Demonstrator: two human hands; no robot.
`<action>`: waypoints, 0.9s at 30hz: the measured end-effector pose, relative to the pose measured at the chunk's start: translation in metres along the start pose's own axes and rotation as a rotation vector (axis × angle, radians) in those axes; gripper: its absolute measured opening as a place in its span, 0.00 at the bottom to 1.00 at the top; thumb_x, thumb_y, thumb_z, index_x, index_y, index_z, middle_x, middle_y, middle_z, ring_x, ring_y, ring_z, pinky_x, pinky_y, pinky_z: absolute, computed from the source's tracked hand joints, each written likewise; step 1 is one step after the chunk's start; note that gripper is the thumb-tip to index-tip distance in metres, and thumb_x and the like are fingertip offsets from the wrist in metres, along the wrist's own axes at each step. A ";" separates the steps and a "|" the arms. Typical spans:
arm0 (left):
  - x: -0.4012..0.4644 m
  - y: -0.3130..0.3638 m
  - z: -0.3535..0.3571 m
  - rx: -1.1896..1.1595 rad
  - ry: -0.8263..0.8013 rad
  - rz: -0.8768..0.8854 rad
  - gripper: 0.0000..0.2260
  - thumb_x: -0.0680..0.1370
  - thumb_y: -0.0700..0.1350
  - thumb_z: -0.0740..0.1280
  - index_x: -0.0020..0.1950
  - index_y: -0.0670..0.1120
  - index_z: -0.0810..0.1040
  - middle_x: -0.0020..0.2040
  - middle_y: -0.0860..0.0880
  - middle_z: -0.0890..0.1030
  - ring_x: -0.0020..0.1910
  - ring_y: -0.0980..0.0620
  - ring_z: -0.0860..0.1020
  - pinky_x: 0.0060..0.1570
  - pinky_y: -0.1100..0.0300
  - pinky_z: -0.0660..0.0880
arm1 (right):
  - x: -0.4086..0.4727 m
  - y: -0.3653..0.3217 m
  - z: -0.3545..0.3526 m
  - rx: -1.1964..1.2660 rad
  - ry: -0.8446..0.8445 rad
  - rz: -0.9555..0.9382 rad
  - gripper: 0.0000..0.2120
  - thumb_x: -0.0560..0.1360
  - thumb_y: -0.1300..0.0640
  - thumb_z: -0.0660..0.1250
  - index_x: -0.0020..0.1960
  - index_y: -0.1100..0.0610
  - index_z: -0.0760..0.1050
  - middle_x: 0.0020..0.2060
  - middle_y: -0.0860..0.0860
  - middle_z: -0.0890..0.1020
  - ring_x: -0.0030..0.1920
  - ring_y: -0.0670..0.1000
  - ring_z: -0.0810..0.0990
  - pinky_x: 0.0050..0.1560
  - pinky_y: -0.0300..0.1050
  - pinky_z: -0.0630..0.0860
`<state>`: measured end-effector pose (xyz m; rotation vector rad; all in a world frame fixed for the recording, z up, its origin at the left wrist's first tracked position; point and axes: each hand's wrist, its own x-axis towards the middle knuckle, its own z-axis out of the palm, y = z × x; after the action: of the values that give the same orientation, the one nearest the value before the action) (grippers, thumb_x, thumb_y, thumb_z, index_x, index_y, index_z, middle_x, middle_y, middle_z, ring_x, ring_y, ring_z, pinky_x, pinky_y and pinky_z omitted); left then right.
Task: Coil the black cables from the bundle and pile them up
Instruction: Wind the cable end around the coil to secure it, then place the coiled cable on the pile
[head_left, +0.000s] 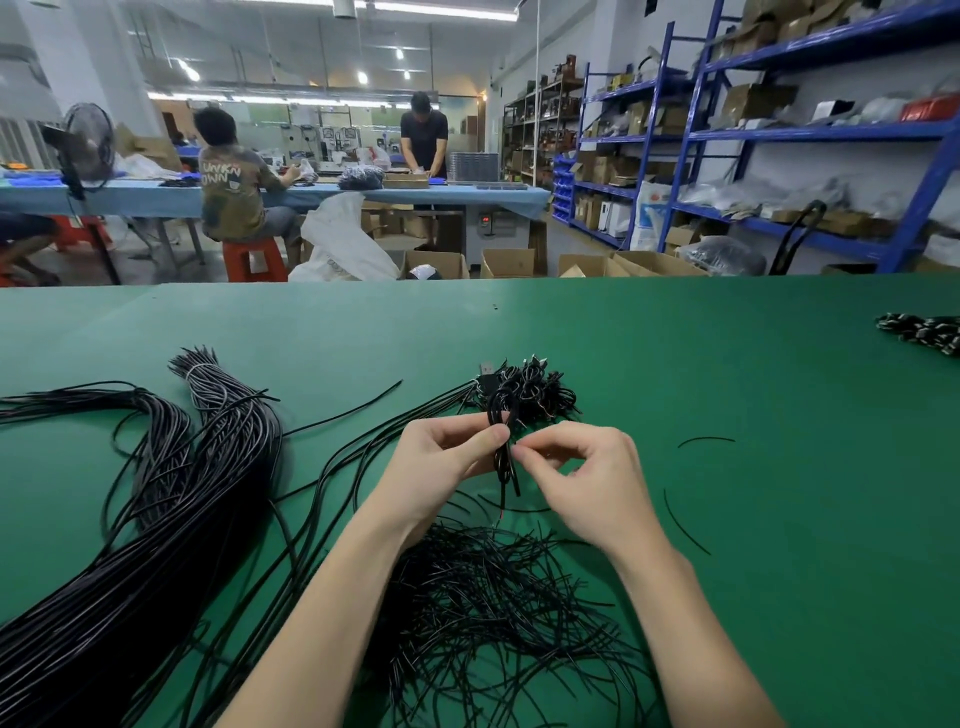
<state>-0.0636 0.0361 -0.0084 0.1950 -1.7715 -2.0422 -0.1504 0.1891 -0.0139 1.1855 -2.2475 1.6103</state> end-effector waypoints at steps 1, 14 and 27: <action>0.001 -0.002 -0.001 0.030 0.026 -0.002 0.07 0.76 0.40 0.73 0.53 0.45 0.86 0.51 0.45 0.87 0.52 0.51 0.84 0.50 0.64 0.79 | 0.000 0.001 0.001 -0.042 -0.021 -0.007 0.05 0.74 0.54 0.76 0.41 0.45 0.86 0.36 0.36 0.84 0.35 0.43 0.81 0.35 0.29 0.72; 0.033 -0.003 -0.002 0.033 0.314 -0.058 0.10 0.73 0.41 0.77 0.51 0.41 0.82 0.35 0.50 0.84 0.34 0.57 0.82 0.42 0.62 0.80 | -0.010 0.029 0.013 0.041 -0.076 0.321 0.07 0.77 0.43 0.65 0.46 0.35 0.82 0.37 0.38 0.85 0.28 0.43 0.76 0.41 0.51 0.82; 0.141 0.007 0.018 0.570 0.390 -0.132 0.15 0.78 0.46 0.71 0.63 0.43 0.82 0.60 0.46 0.83 0.60 0.48 0.80 0.66 0.52 0.74 | -0.004 0.039 0.014 0.058 -0.157 0.457 0.08 0.78 0.47 0.68 0.43 0.44 0.84 0.35 0.40 0.86 0.30 0.38 0.79 0.47 0.48 0.83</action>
<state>-0.1958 -0.0055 0.0250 0.8346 -2.0619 -1.3935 -0.1688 0.1843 -0.0513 0.8776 -2.7438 1.7930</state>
